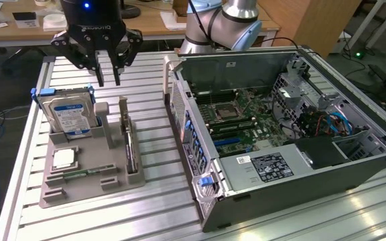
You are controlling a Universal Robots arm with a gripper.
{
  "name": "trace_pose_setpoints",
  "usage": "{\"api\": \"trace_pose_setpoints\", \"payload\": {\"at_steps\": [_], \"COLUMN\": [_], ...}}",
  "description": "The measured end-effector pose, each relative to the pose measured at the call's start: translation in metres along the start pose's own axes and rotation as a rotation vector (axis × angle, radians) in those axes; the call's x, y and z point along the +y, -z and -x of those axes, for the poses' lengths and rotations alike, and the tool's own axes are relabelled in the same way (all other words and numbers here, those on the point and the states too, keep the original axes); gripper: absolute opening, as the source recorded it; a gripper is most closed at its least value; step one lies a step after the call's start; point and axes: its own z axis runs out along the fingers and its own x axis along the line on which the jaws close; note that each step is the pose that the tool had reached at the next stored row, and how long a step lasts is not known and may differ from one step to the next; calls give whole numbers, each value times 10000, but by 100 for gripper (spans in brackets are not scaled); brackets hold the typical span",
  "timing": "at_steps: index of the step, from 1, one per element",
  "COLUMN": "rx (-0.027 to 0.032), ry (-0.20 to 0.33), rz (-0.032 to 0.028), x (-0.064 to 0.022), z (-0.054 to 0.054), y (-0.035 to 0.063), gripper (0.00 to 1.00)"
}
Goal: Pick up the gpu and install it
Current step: 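Pick up the gpu and move the gpu toward the slot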
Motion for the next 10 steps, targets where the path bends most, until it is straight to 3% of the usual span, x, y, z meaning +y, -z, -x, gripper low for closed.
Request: {"api": "trace_pose_setpoints", "payload": {"at_steps": [5,10], "rx": [0,14], "ry": [0,251], "rz": [0,6], "x": [0,-7], "z": [0,-9], "y": [0,-18], "gripper": [53,65]}}
